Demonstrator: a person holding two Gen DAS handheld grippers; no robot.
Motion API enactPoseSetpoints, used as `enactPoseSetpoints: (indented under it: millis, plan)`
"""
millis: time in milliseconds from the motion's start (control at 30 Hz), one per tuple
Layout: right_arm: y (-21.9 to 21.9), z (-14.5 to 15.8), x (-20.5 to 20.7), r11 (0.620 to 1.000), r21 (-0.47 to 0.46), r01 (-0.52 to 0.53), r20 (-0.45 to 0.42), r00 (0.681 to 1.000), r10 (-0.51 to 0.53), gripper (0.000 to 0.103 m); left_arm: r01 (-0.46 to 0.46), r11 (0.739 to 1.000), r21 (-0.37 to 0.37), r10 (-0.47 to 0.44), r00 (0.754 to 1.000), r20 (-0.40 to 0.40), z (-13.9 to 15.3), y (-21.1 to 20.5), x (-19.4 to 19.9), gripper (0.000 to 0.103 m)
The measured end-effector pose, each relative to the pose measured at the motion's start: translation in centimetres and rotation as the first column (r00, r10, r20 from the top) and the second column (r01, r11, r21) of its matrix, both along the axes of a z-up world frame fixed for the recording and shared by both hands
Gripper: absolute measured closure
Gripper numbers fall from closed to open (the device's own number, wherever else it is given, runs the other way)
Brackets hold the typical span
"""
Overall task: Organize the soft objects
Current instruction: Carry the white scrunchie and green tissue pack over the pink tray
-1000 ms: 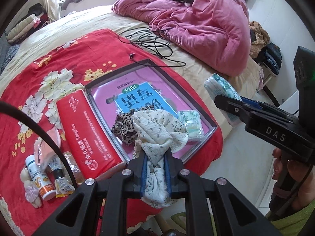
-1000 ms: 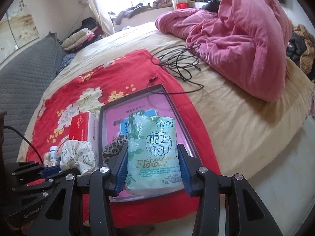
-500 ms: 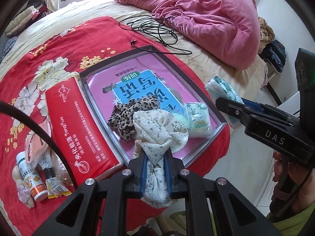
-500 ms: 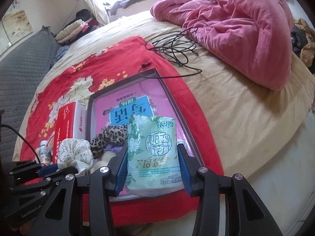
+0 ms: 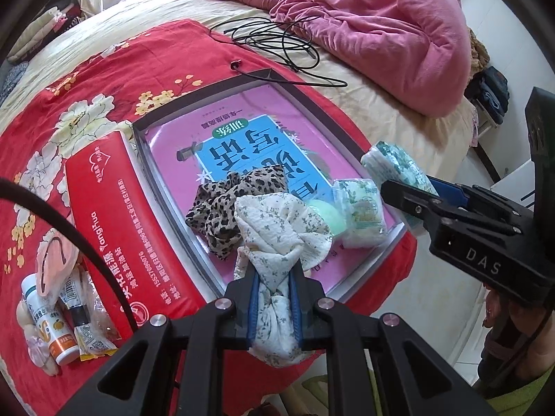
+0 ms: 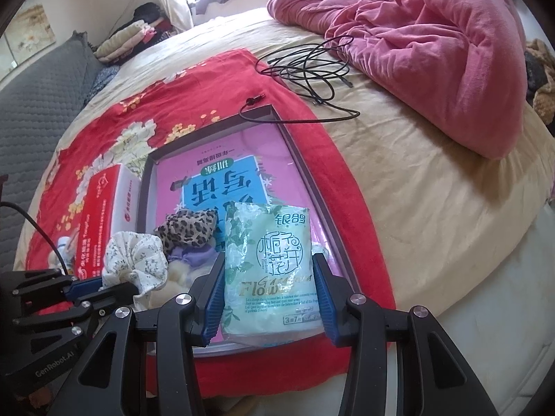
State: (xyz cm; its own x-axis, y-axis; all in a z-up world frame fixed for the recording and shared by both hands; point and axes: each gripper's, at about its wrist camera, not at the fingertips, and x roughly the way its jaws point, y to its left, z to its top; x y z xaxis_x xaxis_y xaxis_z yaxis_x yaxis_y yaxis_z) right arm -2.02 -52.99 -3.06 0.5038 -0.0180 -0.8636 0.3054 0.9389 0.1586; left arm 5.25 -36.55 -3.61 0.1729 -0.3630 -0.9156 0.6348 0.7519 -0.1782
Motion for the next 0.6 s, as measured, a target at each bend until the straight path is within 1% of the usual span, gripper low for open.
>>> enactPoseSetpoints:
  millis: [200,300,600]
  plan:
    - [-0.2,-1.3,0.5,1.0,-0.009,0.005,-0.022,1.0,-0.005,0.055,-0.003,1.0,0.005,0.004,1.0,-0.011,-0.5,-0.3,0.3,0.087]
    - [-0.1,-2.3,1.1,1.0,-0.021,-0.01,-0.054,0.998,0.009,0.055,-0.002,1.0,0.005,0.002,1.0,-0.015,-0.7,-0.5,0.5,0.087]
    - [-0.5,-4.0,2.8,0.999,-0.04,-0.001,-0.082,0.997,-0.002,0.053,0.003,1.0,0.009,-0.002,1.0,-0.025,-1.2,-1.0,1.2,0.087]
